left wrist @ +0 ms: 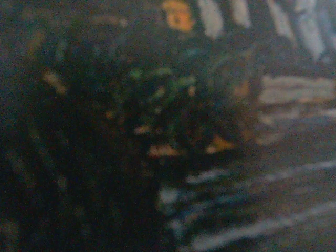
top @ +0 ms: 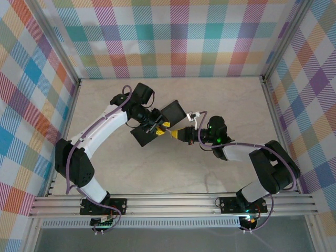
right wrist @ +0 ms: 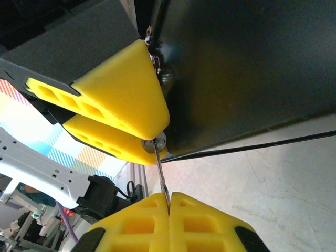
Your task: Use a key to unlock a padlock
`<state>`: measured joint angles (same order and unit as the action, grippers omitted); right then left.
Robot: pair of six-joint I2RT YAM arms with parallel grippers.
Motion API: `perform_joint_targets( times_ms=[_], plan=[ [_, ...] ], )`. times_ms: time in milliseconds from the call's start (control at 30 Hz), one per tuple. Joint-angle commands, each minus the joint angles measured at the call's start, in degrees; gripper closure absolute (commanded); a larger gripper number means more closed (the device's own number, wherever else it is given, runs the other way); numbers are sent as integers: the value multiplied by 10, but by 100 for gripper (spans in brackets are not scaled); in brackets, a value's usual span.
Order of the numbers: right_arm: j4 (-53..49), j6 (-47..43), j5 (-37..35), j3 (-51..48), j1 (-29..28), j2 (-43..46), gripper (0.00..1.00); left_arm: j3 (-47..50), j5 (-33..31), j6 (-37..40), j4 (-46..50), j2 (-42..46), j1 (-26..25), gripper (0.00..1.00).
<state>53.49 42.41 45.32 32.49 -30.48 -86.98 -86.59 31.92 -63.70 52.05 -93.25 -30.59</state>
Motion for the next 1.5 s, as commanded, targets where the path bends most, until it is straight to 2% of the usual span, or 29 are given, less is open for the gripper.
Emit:
perform_joint_targets(
  times_ms=[0,133,433,733,1100,1267,1467],
  plan=[
    [68,25,12,17,-5,-11,98,1,22,3,-35,36,1,100],
    [106,53,21,19,-5,-23,98,3,22,2,-39,38,1,100],
    [44,13,16,29,-16,-5,98,2,29,-5,-48,33,1,100],
    [76,40,22,32,-16,-21,98,14,38,3,-54,41,12,100],
    [-109,-57,29,25,-15,41,98,43,101,36,-37,54,62,100],
    [-110,-65,43,16,-15,43,98,38,112,49,-10,49,69,100],
    [-57,-60,47,25,-16,13,98,26,117,55,6,42,71,100]
  ],
)
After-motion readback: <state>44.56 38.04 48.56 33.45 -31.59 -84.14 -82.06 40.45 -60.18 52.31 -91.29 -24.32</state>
